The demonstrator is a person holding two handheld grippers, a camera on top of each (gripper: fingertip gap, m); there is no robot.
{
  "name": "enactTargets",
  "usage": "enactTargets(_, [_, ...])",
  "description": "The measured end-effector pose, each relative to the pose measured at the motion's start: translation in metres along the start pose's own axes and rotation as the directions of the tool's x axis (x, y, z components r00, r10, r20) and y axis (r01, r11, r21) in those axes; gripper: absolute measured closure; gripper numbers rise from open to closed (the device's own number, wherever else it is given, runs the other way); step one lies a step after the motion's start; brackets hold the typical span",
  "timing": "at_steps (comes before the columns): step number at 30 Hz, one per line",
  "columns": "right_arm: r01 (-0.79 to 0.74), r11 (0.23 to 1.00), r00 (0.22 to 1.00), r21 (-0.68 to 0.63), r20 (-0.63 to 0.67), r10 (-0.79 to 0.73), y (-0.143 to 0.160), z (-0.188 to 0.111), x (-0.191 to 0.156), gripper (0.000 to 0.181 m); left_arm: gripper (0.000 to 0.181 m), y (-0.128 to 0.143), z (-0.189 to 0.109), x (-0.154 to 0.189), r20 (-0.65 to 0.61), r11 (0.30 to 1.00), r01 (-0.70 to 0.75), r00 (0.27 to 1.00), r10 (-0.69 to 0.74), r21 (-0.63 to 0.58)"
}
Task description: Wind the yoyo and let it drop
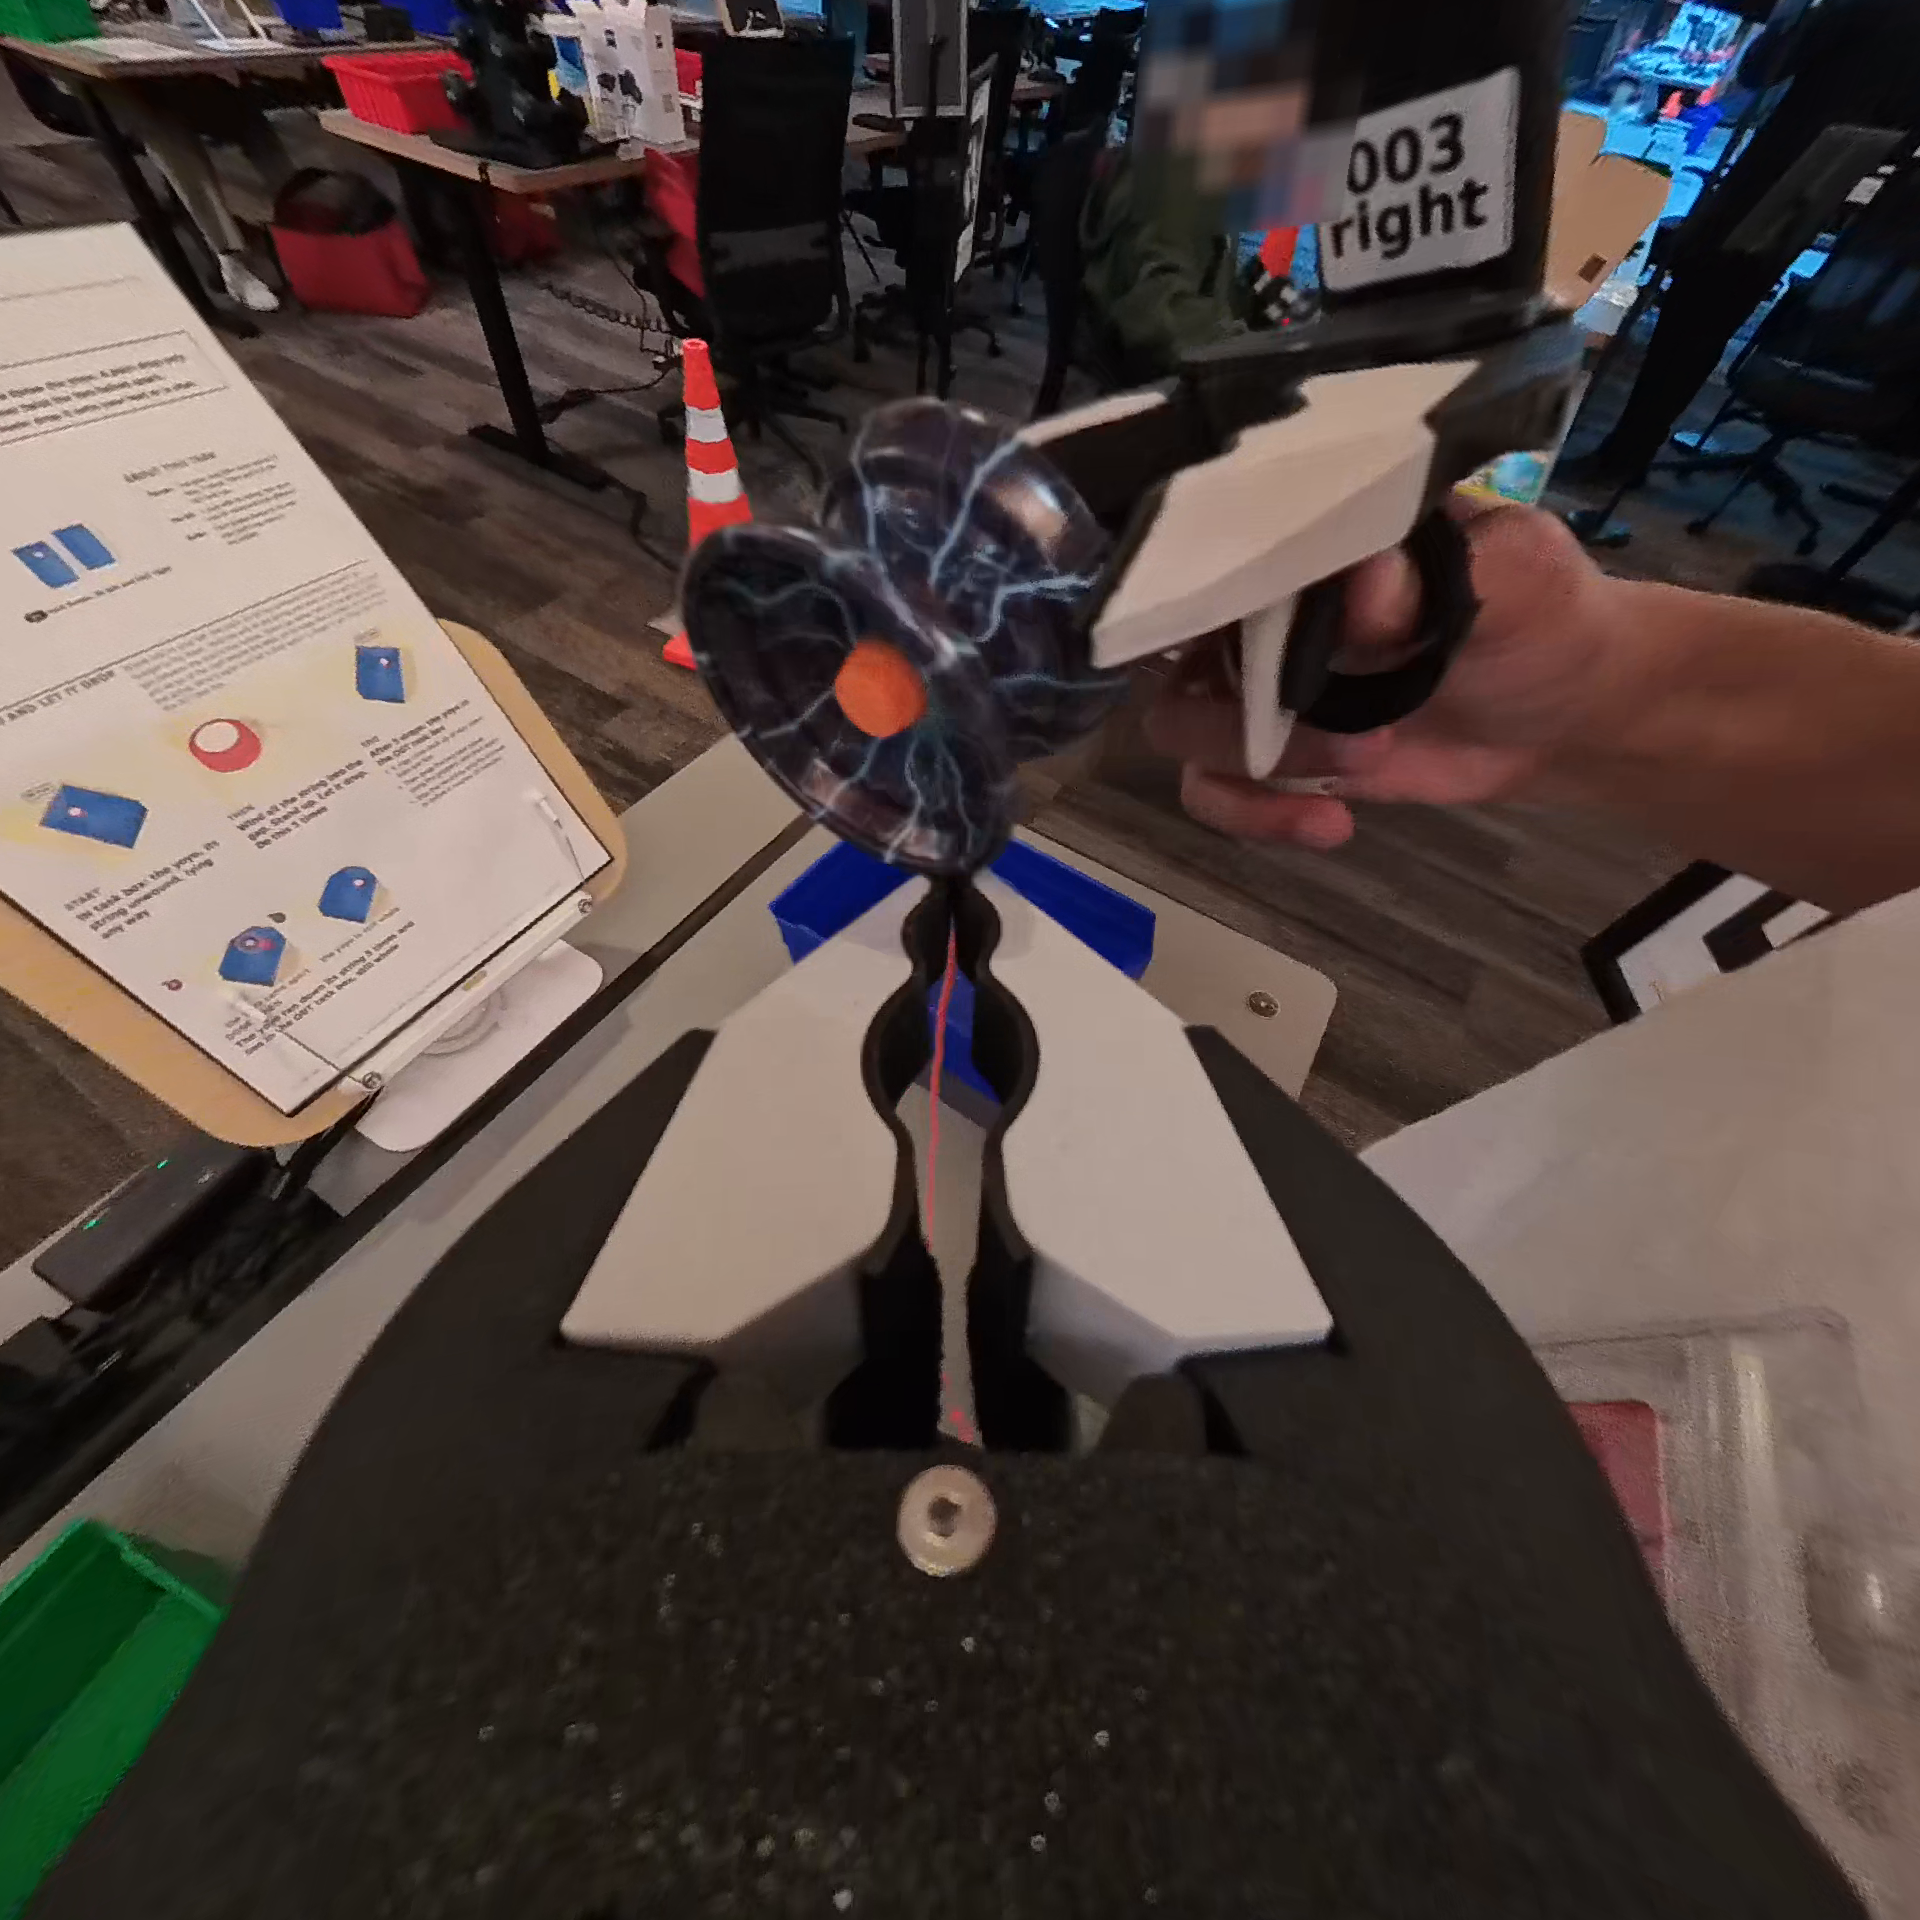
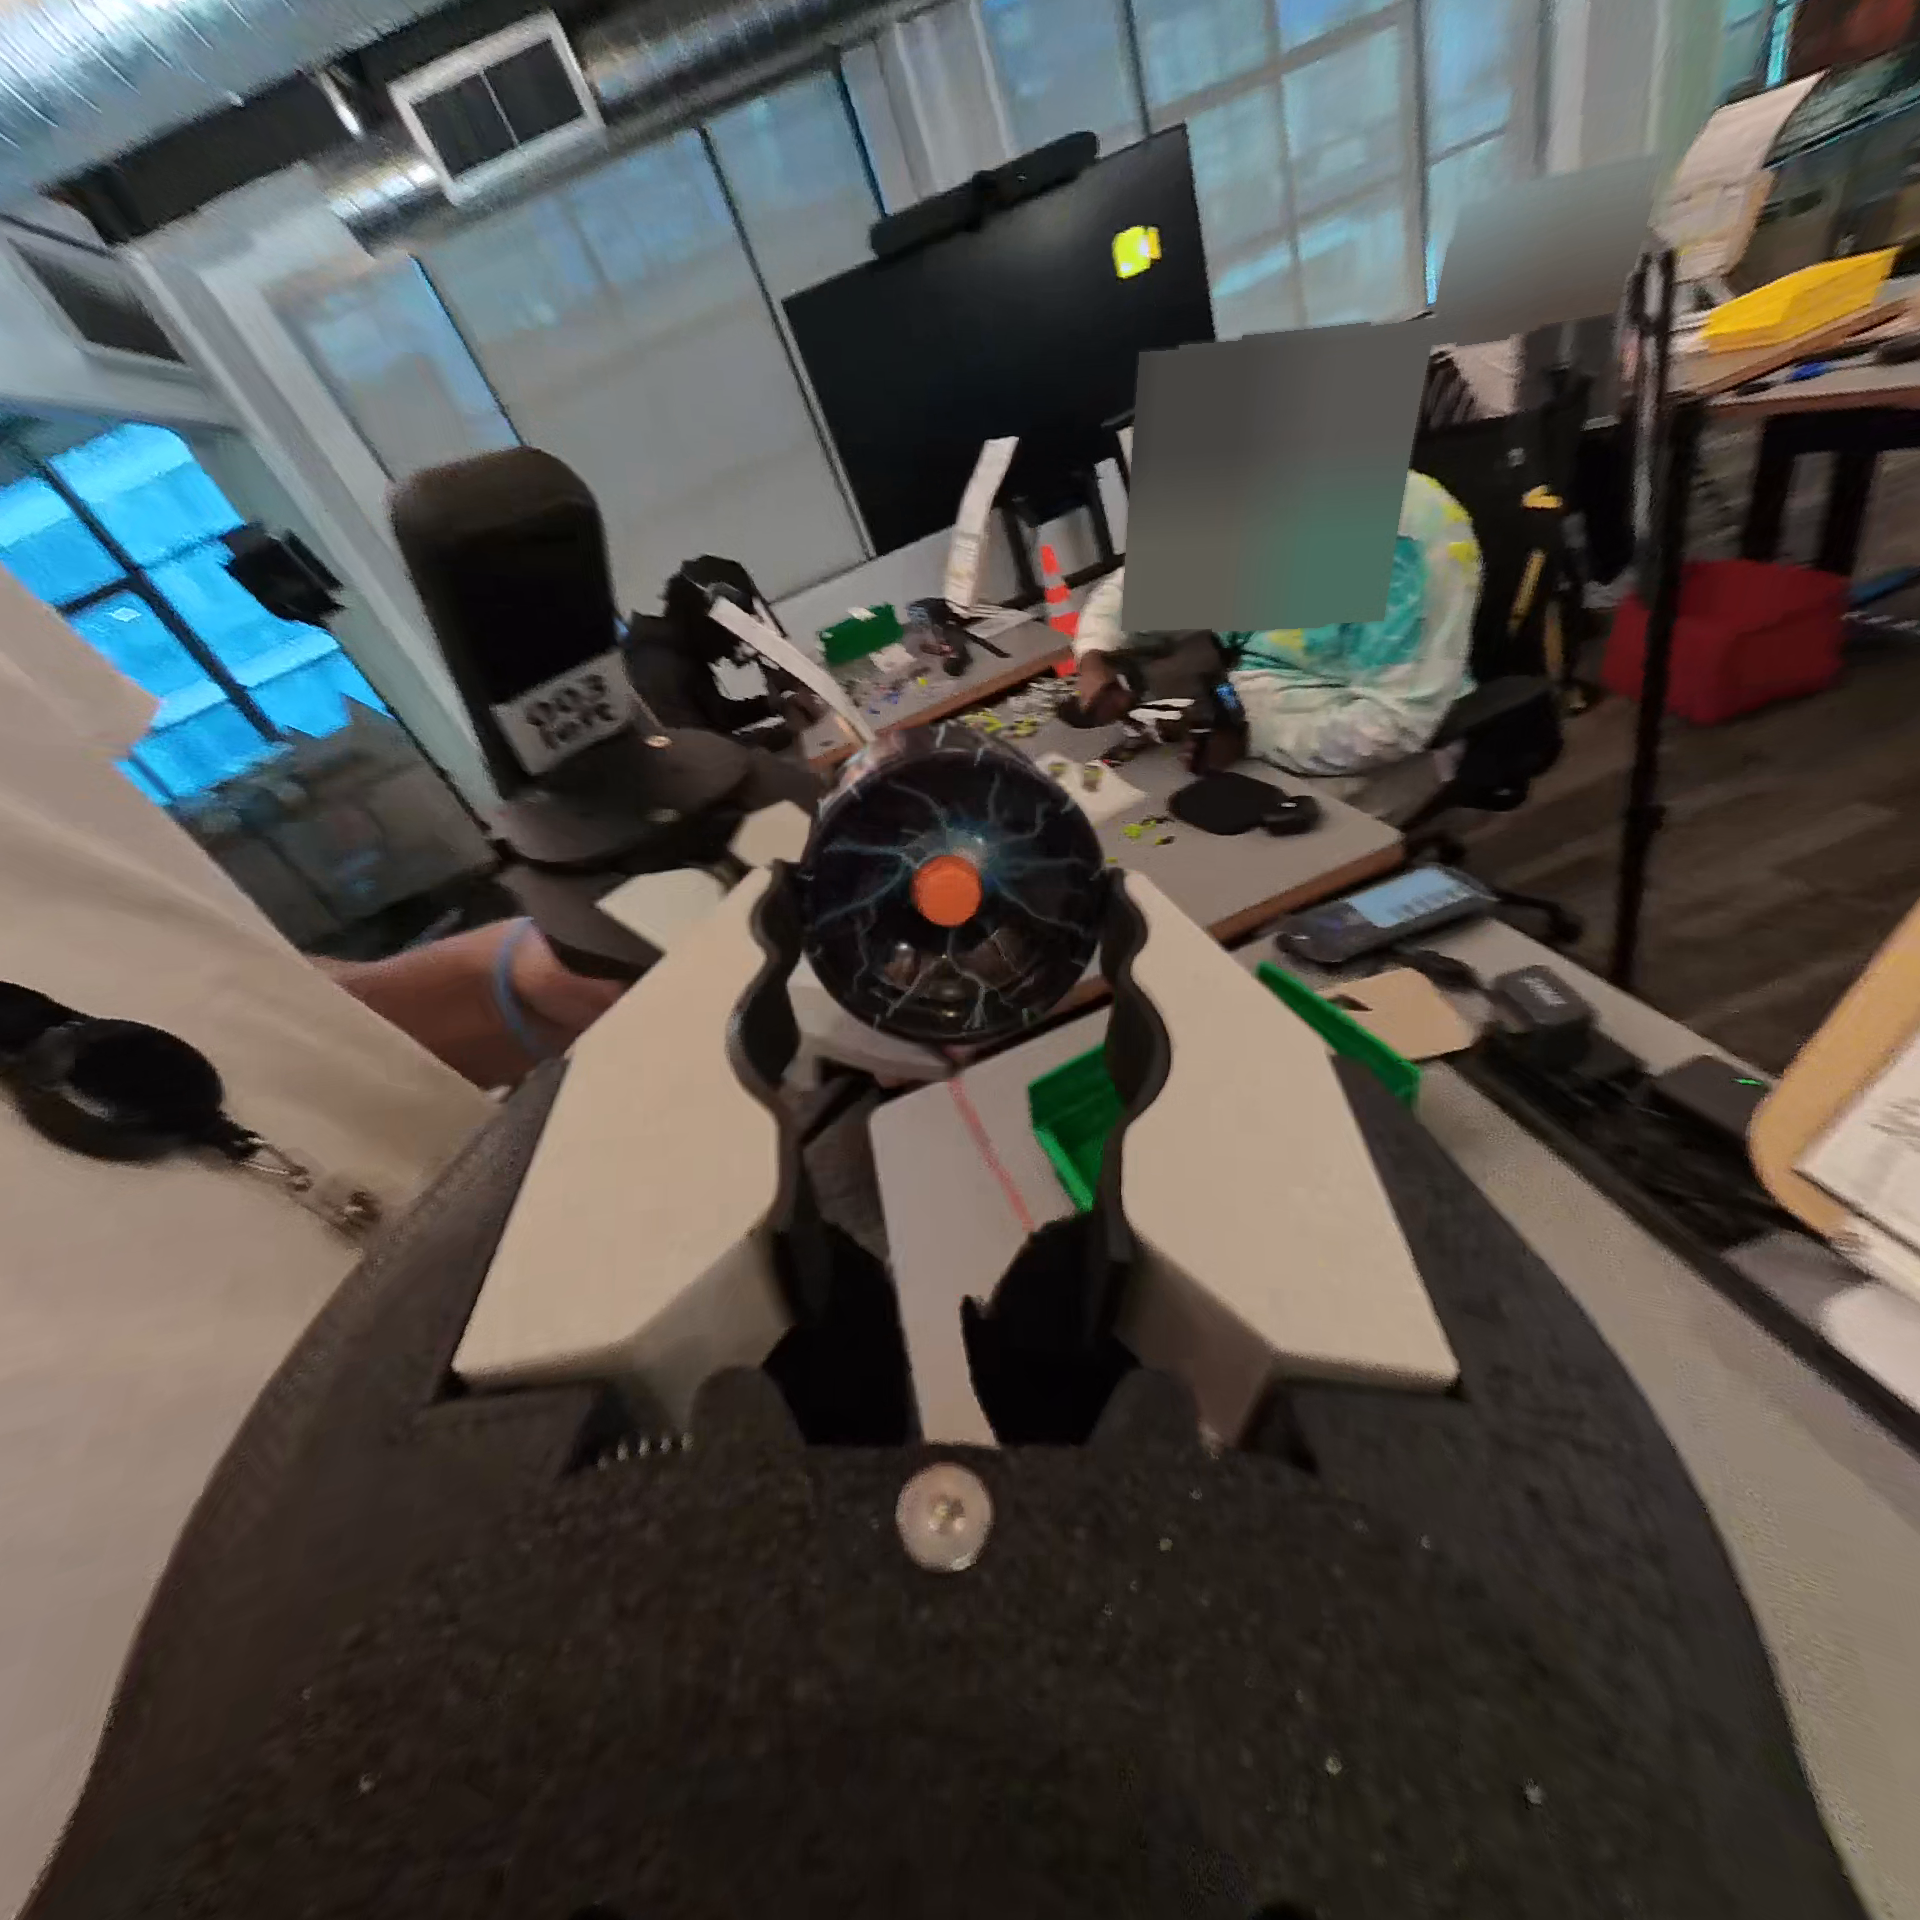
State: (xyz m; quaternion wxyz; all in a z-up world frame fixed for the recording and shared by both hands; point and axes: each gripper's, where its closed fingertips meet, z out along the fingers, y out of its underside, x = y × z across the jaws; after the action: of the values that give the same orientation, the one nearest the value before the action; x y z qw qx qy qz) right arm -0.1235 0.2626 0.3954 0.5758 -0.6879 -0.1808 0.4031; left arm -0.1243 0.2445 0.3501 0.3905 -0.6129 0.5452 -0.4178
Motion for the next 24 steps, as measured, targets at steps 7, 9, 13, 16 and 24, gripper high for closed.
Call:
enactTargets(7, [-0.156, 0.986, 0.984, 0.064, 0.097, 0.15, 0.0, -0.006, -0.007, 0.124, 0.181, -0.019, -0.005, -0.027, 0.085, 0.993, -0.062, 0.995, 0.054, 0.096])
enactTargets(9, [-0.178, 0.982, 0.978, 0.069, 0.124, 0.168, 0.0, -0.007, -0.011, 0.124, 0.181, -0.02, -0.004, -0.026, 0.079, 0.99, -0.106, 0.992, 0.099, 0.096])
enactTargets(13, [-0.205, 0.977, 0.965, 0.052, 0.176, 0.193, 0.003, -0.009, -0.019, 0.124, 0.181, -0.015, 0.003, -0.025, 0.107, 0.97, -0.207, 0.975, 0.194, 0.127])
enactTargets(16, [-0.231, 0.972, 0.944, 0.034, 0.251, 0.215, 0.006, -0.006, -0.034, 0.125, 0.181, 0.002, 0.015, -0.036, 0.214, 0.937, -0.346, 0.92, 0.33, 0.046])
enactTargets(24, [-0.184, 0.981, 0.961, -0.06, 0.199, 0.193, 0.031, -0.001, -0.037, 0.125, 0.181, -0.002, 0.013, -0.06, 0.206, 0.918, -0.396, 0.899, 0.387, 0.004])
